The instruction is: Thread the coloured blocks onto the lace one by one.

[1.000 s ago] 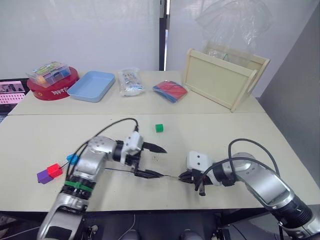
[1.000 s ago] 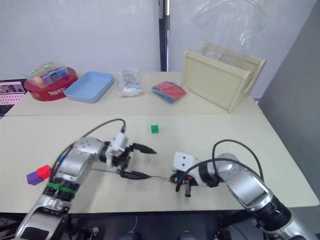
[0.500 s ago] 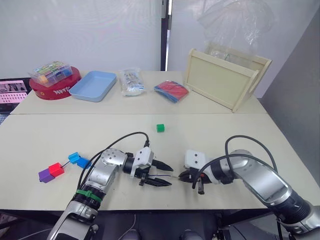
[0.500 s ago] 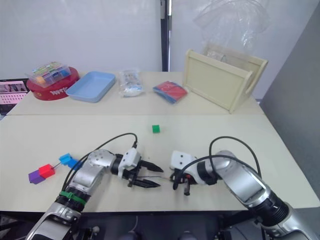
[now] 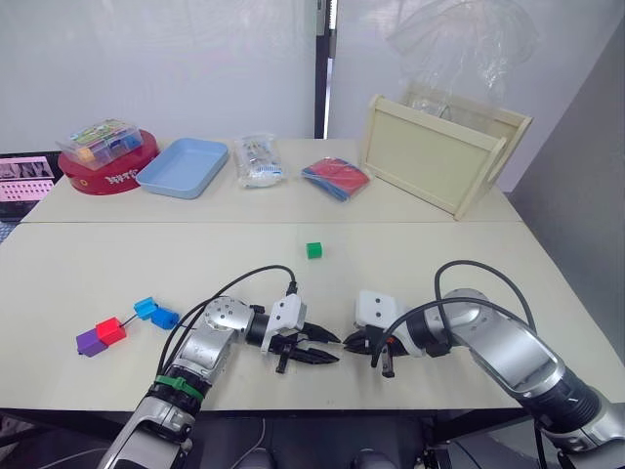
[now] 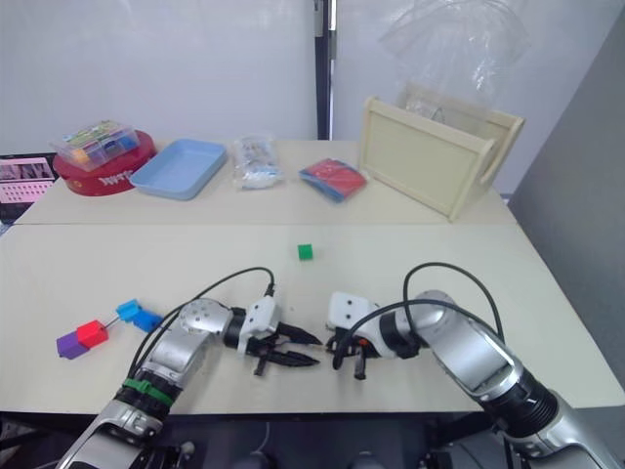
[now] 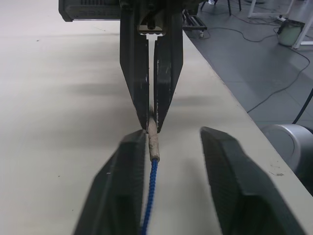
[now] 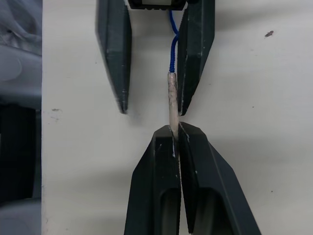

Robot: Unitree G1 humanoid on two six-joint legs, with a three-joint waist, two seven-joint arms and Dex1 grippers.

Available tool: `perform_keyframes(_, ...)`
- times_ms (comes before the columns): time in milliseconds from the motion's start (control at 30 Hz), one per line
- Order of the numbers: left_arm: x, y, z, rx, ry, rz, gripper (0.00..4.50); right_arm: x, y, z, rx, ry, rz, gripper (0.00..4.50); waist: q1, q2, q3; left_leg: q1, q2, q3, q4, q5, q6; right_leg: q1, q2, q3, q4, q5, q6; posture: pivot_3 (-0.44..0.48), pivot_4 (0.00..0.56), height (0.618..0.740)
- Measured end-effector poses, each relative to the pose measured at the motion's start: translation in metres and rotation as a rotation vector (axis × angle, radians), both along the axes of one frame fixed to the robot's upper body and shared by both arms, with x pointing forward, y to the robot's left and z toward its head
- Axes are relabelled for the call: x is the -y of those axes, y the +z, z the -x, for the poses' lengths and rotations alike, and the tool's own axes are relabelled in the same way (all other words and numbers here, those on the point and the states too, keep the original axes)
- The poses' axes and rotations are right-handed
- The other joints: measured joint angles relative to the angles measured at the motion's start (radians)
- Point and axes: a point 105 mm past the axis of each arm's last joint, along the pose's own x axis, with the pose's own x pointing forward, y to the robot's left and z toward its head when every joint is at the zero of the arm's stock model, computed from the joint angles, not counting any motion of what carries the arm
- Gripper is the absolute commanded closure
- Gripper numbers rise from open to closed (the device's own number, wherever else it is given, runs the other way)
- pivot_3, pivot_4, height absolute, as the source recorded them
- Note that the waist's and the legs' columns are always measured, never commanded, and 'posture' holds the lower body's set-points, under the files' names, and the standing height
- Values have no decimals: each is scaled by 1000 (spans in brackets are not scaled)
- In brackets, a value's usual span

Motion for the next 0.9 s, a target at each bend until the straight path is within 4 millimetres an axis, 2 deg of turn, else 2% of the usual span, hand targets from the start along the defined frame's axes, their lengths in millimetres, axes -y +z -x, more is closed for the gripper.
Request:
perform_keyframes(67,-1,0,-1,-2,6,-1,4463,-1,-1,2,-12,12,1,4500,0,0,0,0,0,0,0,0,0,0,0,0,0,0,0,0,150,740)
perform_keyframes(433,-2,1,-2,-18,7,-7,4463,-2,-1,2,-22,-1,-10,4500,1,0,0,0,0,0,0,0,0,0,0,0,0,0,0,0,150,740)
perform_keyframes(467,-2,1,-2,-18,7,-7,4500,-2,-1,2,-30,-7,-13,3974,2,0,0,0,0,0,0,0,0,0,0,0,0,0,0,0,150,740)
perform_keyframes(567,-1,0,-2,-20,1,-7,4500,0,4,4,-41,-17,-35,3154,4,0,0,0,0,0,0,0,0,0,0,0,0,0,0,0,150,740)
perform_keyframes(733,-3,0,-2,-27,10,-8,4500,21,9,12,-56,-70,-77,1419,13,0,0,0,-1,0,0,0,0,2,-1,0,-2,0,0,0,150,740)
perform_keyframes(833,-10,0,-5,-35,35,-9,4500,31,19,8,-43,-134,-154,365,9,0,0,0,-1,0,0,0,0,1,-1,0,-2,0,0,0,150,740)
perform_keyframes(867,-14,1,-5,-40,50,-5,4500,32,26,5,-22,-163,-210,55,5,0,0,1,0,0,0,0,0,2,0,0,-2,0,0,0,150,740)
perform_keyframes(900,-17,1,-5,-44,61,-1,4500,31,32,2,-2,-185,-254,18,4,0,0,1,0,0,-1,0,0,1,0,0,-2,0,0,0,150,740)
